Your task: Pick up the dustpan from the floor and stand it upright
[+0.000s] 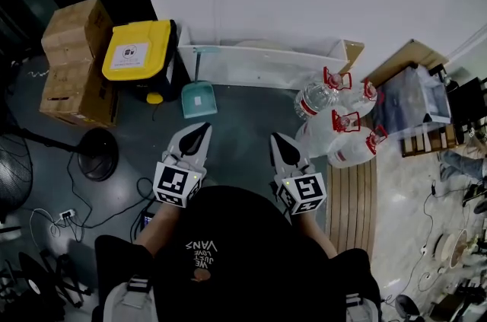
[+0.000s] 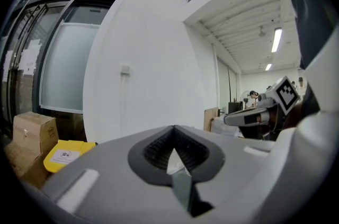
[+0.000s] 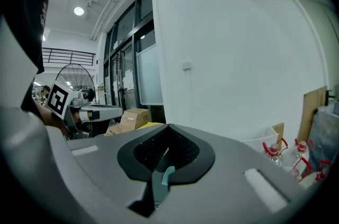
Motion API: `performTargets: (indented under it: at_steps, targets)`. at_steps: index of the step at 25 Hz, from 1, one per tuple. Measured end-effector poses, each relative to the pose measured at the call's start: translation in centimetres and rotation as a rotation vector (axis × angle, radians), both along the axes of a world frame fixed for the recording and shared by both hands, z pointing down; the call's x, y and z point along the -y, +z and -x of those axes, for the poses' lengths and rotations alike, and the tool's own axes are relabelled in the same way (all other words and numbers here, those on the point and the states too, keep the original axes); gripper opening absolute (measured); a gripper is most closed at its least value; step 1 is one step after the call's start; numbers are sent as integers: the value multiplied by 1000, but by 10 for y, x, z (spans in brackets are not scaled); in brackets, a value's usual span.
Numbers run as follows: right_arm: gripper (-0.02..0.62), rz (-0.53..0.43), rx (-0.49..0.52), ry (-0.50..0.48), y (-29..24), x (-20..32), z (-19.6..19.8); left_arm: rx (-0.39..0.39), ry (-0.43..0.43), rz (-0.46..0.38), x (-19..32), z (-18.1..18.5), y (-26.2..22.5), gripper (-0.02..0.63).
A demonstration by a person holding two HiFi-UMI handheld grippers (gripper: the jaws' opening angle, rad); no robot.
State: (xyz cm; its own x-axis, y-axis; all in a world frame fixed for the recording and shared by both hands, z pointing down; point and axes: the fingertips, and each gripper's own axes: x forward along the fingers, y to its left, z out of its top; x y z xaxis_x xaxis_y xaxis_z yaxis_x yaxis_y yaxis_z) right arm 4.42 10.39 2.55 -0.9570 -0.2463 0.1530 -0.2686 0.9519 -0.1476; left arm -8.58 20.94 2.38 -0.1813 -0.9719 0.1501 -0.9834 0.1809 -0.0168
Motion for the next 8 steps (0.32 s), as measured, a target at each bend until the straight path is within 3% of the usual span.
performTargets:
  at_steps: [8]
  targets:
    - [2,-6,-3,-2,1,1,16,-7,3,-5,3,14,2,52]
